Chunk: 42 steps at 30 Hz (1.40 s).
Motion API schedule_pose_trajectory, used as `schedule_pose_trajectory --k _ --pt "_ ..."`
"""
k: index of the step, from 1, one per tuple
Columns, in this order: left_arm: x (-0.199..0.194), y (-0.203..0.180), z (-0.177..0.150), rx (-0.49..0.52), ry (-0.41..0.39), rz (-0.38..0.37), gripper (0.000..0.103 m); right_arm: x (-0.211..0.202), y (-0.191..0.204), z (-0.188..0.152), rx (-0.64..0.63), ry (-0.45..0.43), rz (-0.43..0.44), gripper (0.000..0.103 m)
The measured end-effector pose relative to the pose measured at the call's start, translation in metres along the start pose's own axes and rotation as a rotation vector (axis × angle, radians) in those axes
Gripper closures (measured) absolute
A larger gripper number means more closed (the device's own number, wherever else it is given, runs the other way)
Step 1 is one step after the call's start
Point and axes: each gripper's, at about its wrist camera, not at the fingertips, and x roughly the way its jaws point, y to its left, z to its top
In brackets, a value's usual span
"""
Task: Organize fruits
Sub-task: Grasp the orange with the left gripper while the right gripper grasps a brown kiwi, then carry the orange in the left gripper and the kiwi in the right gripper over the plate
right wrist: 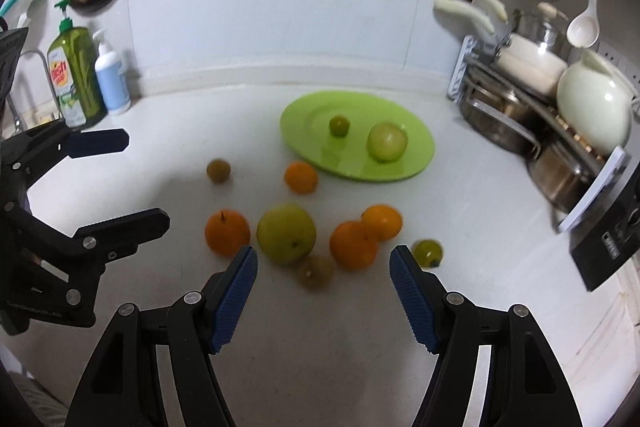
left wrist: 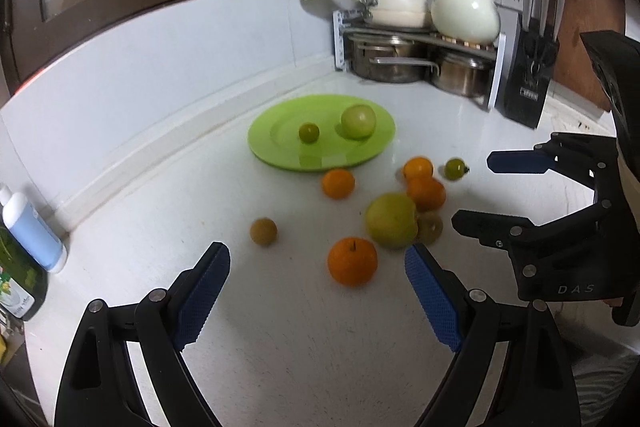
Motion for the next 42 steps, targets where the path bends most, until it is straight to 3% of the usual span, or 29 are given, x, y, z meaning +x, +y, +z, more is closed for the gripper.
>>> schedule_pose_trajectory --k 10,20,30,33,42 --pt "0.041 -0.001 -0.011 -0.014 0.093 -0.054 0.016 0.038 -0.007 -0.011 0.018 0.088 0.040 0.035" --pt "0.066 -0.001 -0.010 -0.076 0.153 -0.141 0.038 0.060 -0.012 -0.014 0.046 0.140 0.101 0.049" --pt "0.078 -0.003 -0.010 -0.102 0.183 -0.154 0.062 0.068 -0.014 -0.013 0.053 0.156 0.114 0.066" --pt "0.078 -0.003 -0.009 -0.111 0.185 -0.151 0.062 0.068 -0.015 -0.013 0.054 0.160 0.122 0.073" --pt "0.066 -0.004 -0.011 -0.122 0.163 -0.142 0.062 0.055 -0.013 -0.017 0.058 0.141 0.109 0.073"
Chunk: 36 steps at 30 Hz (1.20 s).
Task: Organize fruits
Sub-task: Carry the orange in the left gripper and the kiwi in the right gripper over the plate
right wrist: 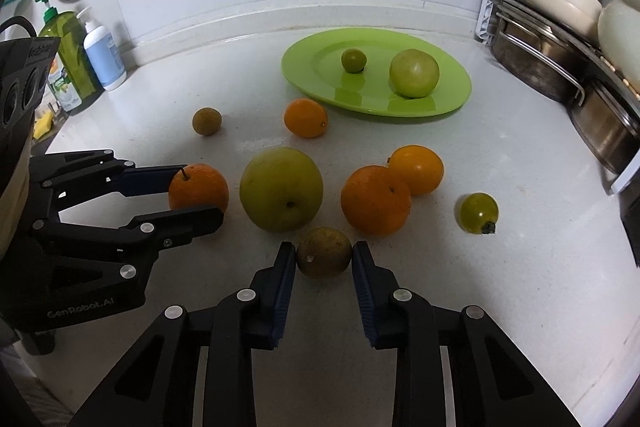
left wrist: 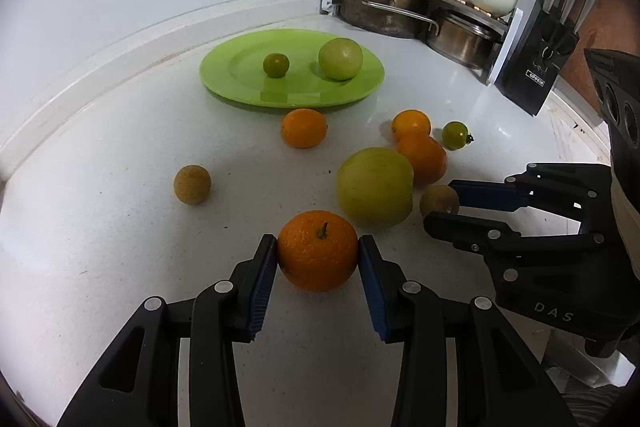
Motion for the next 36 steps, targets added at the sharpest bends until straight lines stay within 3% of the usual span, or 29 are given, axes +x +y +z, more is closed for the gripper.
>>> schedule_pose_trajectory --k 16,25,36 --pt "-0.046 -0.007 0.029 -0.013 -0.136 0.016 0.062 -0.051 -0.004 0.019 0.024 -0.134 -0.025 0.073" --pt "-0.058 -0.007 0.067 0.023 -0.218 0.043 0.062 -0.069 -0.018 0.053 0.024 -0.230 -0.054 0.073" --pt "-0.050 0.005 0.113 0.041 -0.252 0.063 0.062 -0.065 -0.029 0.101 -0.048 -0.269 -0.087 0.073"
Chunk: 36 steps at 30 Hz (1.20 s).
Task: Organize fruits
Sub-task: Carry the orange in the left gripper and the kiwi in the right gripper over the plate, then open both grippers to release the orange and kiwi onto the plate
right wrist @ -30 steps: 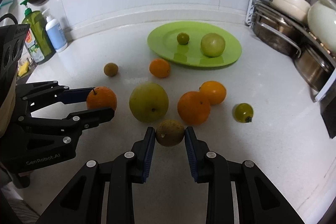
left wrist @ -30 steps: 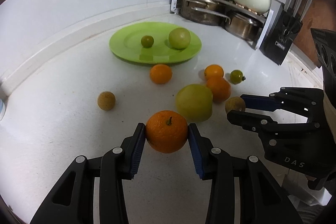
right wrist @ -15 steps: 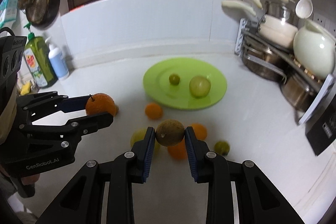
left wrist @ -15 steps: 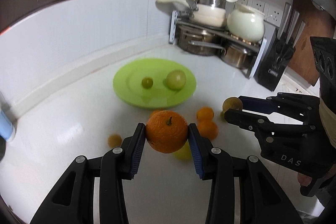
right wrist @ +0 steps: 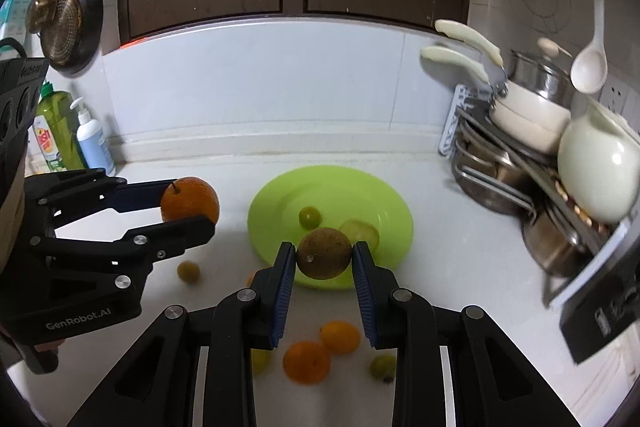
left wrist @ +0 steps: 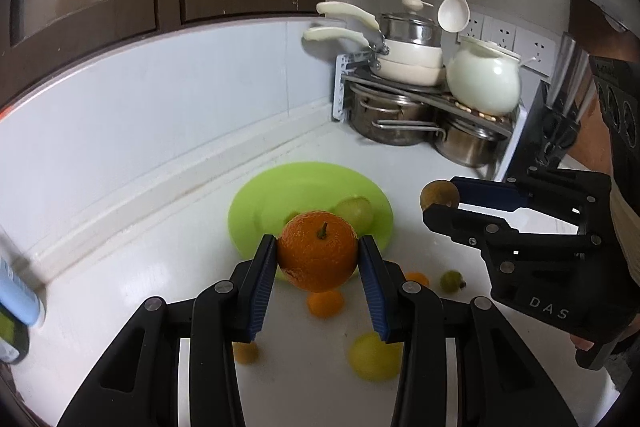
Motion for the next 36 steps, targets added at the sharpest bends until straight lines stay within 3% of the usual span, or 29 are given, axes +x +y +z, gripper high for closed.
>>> schedule_pose_trajectory --k 14,23,36 --pt "0.043 0.011 0.043 -0.020 0.030 -0.003 0.062 0.032 -0.015 0.044 -0.040 -0.015 0.012 0.073" --pt "0.092 0.023 0.057 -0.025 0.085 0.013 0.062 0.083 -0.043 0.059 -0.004 0.049 0.044 0.073" --pt "0.173 0.042 0.057 -0.018 0.192 0.014 0.062 0.167 -0.072 0.052 0.042 0.179 0.089 0.073"
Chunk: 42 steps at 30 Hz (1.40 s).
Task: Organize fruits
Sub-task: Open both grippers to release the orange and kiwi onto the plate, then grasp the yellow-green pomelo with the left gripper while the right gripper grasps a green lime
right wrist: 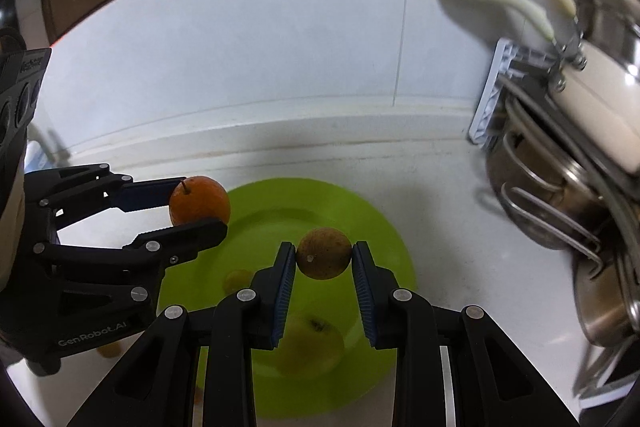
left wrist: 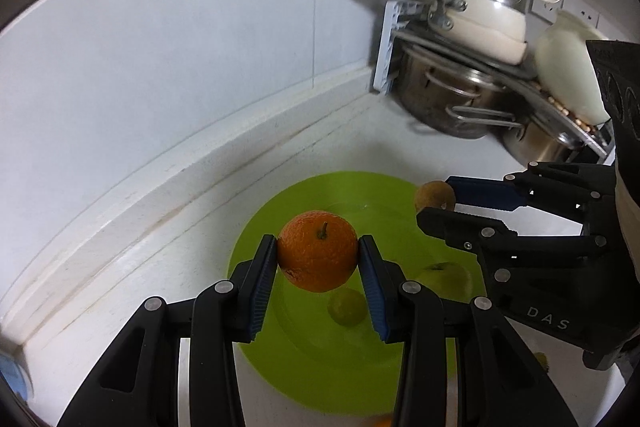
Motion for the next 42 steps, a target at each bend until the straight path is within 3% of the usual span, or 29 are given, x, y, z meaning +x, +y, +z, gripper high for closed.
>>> schedule_pose_trajectory --k 12,16,24,32,42 --pt "0.029 0.005 -0.001 0.004 0.054 0.000 0.062 0.026 -0.005 -0.001 -0.005 0.048 0.010 0.073" --pt "0.025 0.006 0.000 -0.004 0.042 0.012 0.052 0.026 -0.005 -0.001 0.004 0.047 0.015 0.069" --pt "-0.011 0.004 0.002 -0.011 -0.018 0.053 0.039 0.007 -0.005 -0.005 0.022 0.015 0.016 0.066" --pt "-0.066 -0.010 -0.002 -0.025 -0.098 0.095 0.023 -0.043 0.002 -0.017 0.011 -0.060 -0.026 0.061" --pt "-0.135 -0.039 -0.032 -0.031 -0.185 0.142 0.015 -0.116 0.019 -0.043 0.045 -0.161 -0.082 0.042"
